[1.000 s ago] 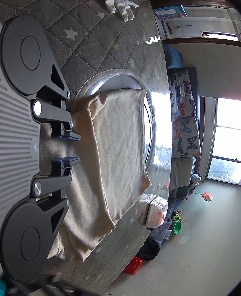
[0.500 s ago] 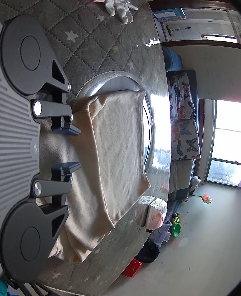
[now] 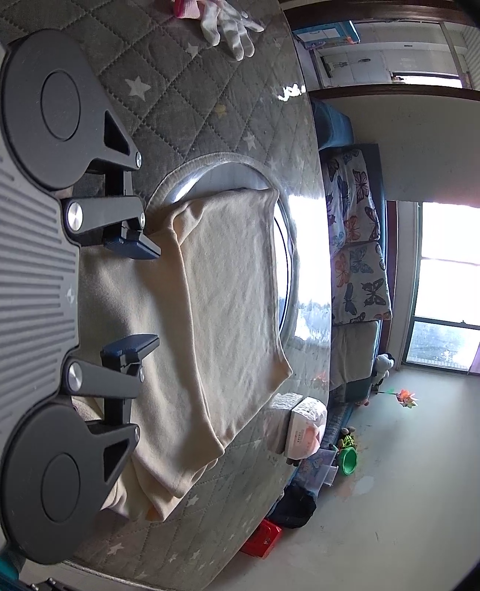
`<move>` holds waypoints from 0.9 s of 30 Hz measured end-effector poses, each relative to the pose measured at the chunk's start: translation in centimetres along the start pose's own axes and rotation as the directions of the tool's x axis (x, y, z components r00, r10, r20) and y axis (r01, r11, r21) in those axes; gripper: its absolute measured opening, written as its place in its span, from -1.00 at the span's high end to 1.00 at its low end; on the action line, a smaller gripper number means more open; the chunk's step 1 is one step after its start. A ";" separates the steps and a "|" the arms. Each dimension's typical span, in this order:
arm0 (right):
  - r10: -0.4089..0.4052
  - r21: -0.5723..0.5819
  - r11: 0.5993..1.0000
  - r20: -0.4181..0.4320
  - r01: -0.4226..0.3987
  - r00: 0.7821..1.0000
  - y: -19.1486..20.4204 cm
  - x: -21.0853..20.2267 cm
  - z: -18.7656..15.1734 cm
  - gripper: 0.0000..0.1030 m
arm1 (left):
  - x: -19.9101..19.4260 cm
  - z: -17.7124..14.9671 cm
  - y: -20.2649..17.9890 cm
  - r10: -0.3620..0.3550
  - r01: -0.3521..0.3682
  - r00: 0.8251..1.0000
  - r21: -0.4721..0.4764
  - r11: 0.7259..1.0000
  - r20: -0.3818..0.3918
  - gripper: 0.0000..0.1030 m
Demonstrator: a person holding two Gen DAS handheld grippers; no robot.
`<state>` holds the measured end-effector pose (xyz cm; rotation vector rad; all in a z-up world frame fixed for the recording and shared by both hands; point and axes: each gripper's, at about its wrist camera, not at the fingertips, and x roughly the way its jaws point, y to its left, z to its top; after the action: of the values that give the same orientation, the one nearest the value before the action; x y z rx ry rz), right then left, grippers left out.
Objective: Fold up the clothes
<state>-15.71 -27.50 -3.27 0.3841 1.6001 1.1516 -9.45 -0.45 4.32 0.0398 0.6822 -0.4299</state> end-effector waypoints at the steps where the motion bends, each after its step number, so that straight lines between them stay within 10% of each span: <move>1: 0.045 0.035 0.998 0.019 -0.046 0.999 -0.4 -0.5 -0.7 0.13 | 0.0 0.0 0.0 0.001 -0.001 1.000 0.001 1.000 0.000 0.05; 7: 0.122 -0.055 0.991 0.054 -0.119 0.991 2.1 -3.9 -3.2 -0.04 | -0.3 0.3 0.0 0.013 -0.013 1.000 0.020 1.000 0.006 0.03; 11: 0.210 -0.108 0.975 0.154 -0.195 0.965 2.8 -6.8 -2.8 -0.61 | -0.9 0.5 0.2 0.024 -0.025 0.999 0.015 1.000 0.028 0.00; 17: -0.007 -0.284 0.954 0.301 0.097 0.954 5.4 -7.8 -0.3 -0.65 | -1.9 0.3 -0.2 0.012 -0.014 0.999 0.052 0.999 0.035 -0.02; 27: -0.254 -0.363 0.816 0.474 0.450 0.843 6.2 -6.6 2.9 -0.65 | -4.9 -2.3 -3.1 -0.113 0.111 0.994 0.262 0.959 -0.005 -0.09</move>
<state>-12.57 -28.02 5.74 -0.0093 0.9343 1.0303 -15.48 -1.09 5.93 0.2500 0.6154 -0.6274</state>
